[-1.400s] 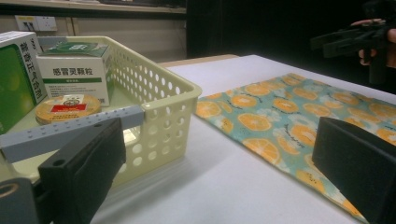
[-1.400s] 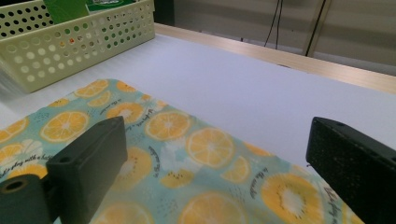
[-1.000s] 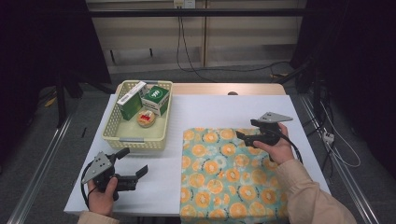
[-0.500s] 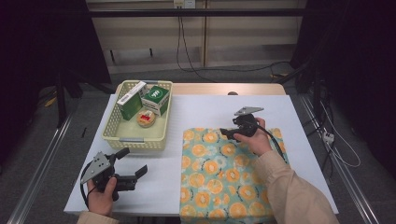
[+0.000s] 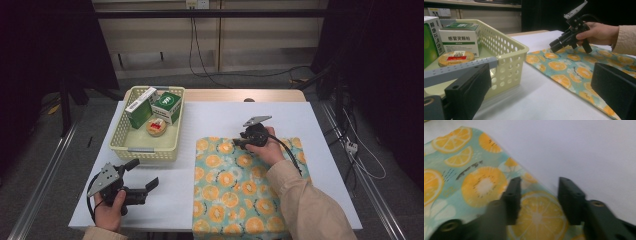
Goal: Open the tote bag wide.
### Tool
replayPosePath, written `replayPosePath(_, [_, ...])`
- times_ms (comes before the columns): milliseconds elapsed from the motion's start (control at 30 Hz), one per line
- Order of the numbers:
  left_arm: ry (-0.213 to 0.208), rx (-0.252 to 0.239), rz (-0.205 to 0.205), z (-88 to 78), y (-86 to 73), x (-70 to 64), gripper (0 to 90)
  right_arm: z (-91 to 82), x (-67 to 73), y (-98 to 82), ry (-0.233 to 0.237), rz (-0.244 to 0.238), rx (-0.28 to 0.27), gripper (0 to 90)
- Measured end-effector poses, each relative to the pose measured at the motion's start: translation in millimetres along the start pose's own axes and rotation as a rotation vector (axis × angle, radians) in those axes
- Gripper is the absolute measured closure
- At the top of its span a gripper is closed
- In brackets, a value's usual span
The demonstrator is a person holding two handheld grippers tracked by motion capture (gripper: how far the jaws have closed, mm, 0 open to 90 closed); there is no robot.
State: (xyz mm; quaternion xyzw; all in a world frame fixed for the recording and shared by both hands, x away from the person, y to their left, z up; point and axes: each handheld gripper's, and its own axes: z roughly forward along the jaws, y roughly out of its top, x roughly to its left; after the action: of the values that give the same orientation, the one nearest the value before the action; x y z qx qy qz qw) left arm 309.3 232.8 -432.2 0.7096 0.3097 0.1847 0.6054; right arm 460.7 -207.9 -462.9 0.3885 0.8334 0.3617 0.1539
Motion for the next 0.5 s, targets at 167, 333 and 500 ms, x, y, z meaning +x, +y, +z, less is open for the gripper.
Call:
replayPosePath(167, [-0.002, 0.004, 0.001, 1.4, -0.2, -0.2, 2.8, -3.5, -1.5, -1.7, 0.032, -0.016, 0.008, 75.7])
replayPosePath(333, [-0.002, 0.002, 0.005, 1.5, 0.2, -1.0, 2.8, -3.5, -1.8, -2.1, 0.016, -0.022, -0.002, 86.7])
replayPosePath(500, [0.001, 0.004, 0.011, 0.7, 0.5, -0.8, 2.8, -5.8, -6.7, -0.3, 0.032, 0.001, -0.011, 90.0])
